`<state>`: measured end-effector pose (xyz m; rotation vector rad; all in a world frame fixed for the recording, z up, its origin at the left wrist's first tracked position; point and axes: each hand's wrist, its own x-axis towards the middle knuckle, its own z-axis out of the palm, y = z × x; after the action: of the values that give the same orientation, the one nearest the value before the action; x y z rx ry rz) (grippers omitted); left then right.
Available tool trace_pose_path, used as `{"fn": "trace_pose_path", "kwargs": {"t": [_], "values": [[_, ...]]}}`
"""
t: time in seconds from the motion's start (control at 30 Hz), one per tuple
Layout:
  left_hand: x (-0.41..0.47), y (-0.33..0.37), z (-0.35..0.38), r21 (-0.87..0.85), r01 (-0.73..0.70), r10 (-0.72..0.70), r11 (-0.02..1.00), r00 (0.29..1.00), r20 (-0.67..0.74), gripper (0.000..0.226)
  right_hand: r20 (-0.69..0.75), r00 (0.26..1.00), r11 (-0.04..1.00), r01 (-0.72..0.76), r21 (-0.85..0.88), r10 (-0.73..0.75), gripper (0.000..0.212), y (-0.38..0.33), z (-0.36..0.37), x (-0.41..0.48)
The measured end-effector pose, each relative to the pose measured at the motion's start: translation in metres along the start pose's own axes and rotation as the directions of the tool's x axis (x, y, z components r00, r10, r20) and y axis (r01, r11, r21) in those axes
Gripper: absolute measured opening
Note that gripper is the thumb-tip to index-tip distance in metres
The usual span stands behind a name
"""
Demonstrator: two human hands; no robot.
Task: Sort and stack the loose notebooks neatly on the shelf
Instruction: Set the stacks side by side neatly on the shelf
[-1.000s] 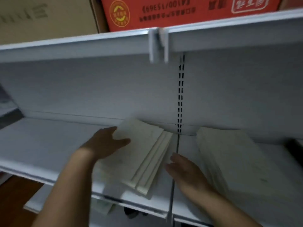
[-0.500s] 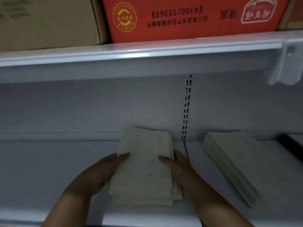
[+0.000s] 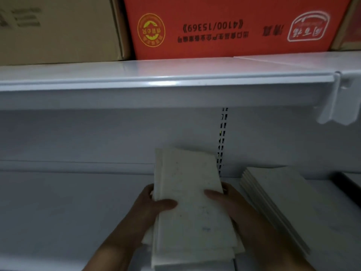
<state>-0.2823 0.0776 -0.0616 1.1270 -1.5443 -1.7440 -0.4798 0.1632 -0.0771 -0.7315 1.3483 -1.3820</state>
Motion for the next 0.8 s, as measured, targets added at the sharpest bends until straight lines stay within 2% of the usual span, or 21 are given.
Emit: {"fn": "trace_pose_path", "kwargs": {"t": [0.07,0.13,0.2,0.27,0.33,0.47,0.57,0.6,0.7,0.8], "values": [[-0.012,0.007,0.002,-0.012,-0.209,0.209,0.978,0.978,-0.019,0.091,0.035,0.996,0.996,0.083,-0.024,-0.082,0.046,-0.017,0.003,-0.006],[-0.021,0.022,-0.003,0.027,-0.386,0.387,0.922,0.922,-0.020,0.090,0.035,0.964,0.958,0.265,-0.109,-0.262,0.049,-0.036,0.007,-0.010],[-0.023,0.031,-0.011,0.074,-0.463,0.464,0.884,0.886,-0.006,0.089,0.011,0.918,0.905,0.394,-0.159,-0.397,0.047,-0.048,0.013,-0.013],[-0.020,0.028,-0.017,0.078,-0.450,0.449,0.889,0.893,0.030,0.096,-0.010,0.875,0.864,0.477,-0.164,-0.485,0.058,-0.043,0.018,-0.014],[-0.014,0.015,-0.020,0.060,-0.391,0.388,0.918,0.920,0.059,0.097,-0.042,0.866,0.857,0.483,-0.179,-0.498,0.071,-0.028,0.023,-0.016],[-0.003,-0.002,-0.018,0.085,-0.360,0.358,0.929,0.933,0.035,0.113,-0.103,0.866,0.866,0.470,-0.170,-0.490,0.069,-0.002,0.021,-0.016],[0.003,-0.012,-0.014,0.099,-0.321,0.321,0.942,0.947,0.022,0.119,-0.126,0.882,0.888,0.438,-0.139,-0.454,0.049,0.002,0.019,-0.016],[0.005,-0.016,-0.013,0.111,-0.296,0.296,0.949,0.955,0.013,0.118,-0.121,0.893,0.899,0.419,-0.125,-0.433,0.052,0.001,0.017,-0.016],[0.004,-0.029,-0.008,0.249,-0.257,0.261,0.934,0.965,0.019,0.120,-0.132,0.906,0.911,0.382,-0.158,-0.403,0.092,-0.005,0.010,-0.014],[0.002,-0.028,-0.002,0.221,-0.235,0.228,0.947,0.972,0.060,0.109,-0.232,0.887,0.917,0.386,-0.100,-0.399,0.097,-0.002,0.011,-0.009]]}}
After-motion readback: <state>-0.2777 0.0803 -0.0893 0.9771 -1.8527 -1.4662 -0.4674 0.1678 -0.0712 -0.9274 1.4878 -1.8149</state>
